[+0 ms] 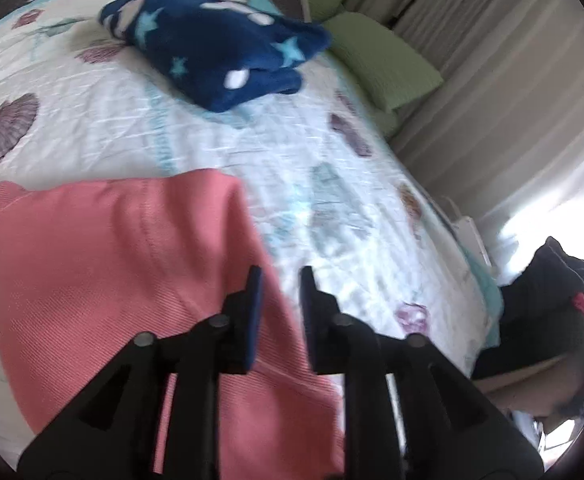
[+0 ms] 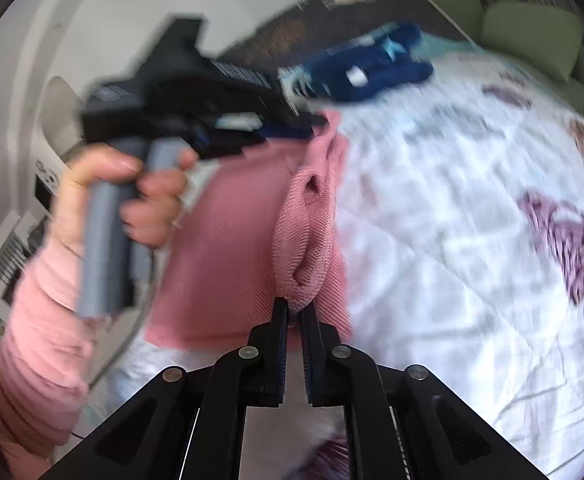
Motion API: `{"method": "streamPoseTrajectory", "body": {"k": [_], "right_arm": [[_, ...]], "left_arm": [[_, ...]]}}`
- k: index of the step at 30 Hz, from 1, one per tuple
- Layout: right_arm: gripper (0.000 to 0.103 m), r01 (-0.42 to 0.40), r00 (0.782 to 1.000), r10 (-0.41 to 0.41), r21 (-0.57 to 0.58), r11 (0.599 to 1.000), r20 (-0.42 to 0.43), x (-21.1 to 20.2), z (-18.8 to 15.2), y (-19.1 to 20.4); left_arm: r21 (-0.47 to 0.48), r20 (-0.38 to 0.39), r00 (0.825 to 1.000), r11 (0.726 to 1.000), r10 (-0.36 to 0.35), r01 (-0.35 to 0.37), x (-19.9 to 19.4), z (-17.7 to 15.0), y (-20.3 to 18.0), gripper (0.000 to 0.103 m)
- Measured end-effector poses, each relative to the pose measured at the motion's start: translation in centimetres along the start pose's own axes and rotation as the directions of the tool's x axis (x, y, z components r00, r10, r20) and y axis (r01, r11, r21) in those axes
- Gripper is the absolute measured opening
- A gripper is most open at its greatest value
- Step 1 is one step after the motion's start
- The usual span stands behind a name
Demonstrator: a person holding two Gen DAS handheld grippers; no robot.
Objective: Fold small clothes
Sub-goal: 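Fold the edge over with the right gripper and release onto the bundle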
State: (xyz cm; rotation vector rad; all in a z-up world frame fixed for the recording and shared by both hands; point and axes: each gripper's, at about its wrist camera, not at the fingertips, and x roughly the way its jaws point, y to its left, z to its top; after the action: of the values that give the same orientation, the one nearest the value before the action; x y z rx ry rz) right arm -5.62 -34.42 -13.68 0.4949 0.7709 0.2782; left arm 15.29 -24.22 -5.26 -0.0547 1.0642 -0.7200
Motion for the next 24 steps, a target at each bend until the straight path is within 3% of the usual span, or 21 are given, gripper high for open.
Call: {"method": "streamPoseTrajectory", "body": {"k": [2, 4, 6, 9, 15, 19, 21, 24], "right_arm": [[0.007, -0.015, 1.000, 0.015, 0.013, 1.000, -0.016, 0.0, -0.4, -0.7], [0.009, -0.015, 1.000, 0.015, 0.011, 1.000, -0.016, -0.9, -0.5, -1.2], [0.017, 0.024, 1.000, -0.024, -0.001, 1.000, -0.003, -1.3, 0.1, -2.2], [0.017, 0.018, 1.000, -0.018, 0.009, 1.000, 0.011, -2.5, 0.6, -3.4], [0.023, -0.037, 0.999, 0.038, -0.046, 0.998, 0.034, -3.1, 2.3, -2.6], [0.030, -0.060, 0.998, 0.061, -0.079, 0.995, 0.007, -1.9, 3.1, -1.4], [0.040, -0.049, 0.999, 0.048, -0.095, 0.994, -0.015, -1.0, 3.1, -1.0], [0.040, -0.023, 0.999, 0.018, -0.109, 0.994, -0.041, 0.2, 2.9, -0.4]], "left_arm": [[0.059, 0.062, 0.998, 0.998, 0.025, -0.029, -2.2, -0.4, -0.8, 0.051], [0.099, 0.131, 0.989, 0.991, 0.073, -0.086, -4.4, -1.3, -1.0, 0.059], [0.110, 0.172, 0.980, 0.987, 0.100, -0.120, -6.7, -2.8, -0.3, 0.060], [0.069, 0.188, 0.972, 0.986, 0.139, -0.155, -9.0, -5.9, 2.2, 0.063], [-0.021, 0.126, 0.942, 0.950, 0.312, -0.312, -10.5, -13.7, 6.7, 0.063], [-0.011, 0.084, 0.934, 0.937, 0.348, -0.349, -11.3, -17.8, 7.2, 0.064], [0.019, 0.078, 0.932, 0.934, 0.353, -0.356, -11.2, -19.3, 6.8, 0.070], [0.056, 0.080, 0.931, 0.931, 0.356, -0.361, -10.6, -20.6, 6.2, 0.074]]}}
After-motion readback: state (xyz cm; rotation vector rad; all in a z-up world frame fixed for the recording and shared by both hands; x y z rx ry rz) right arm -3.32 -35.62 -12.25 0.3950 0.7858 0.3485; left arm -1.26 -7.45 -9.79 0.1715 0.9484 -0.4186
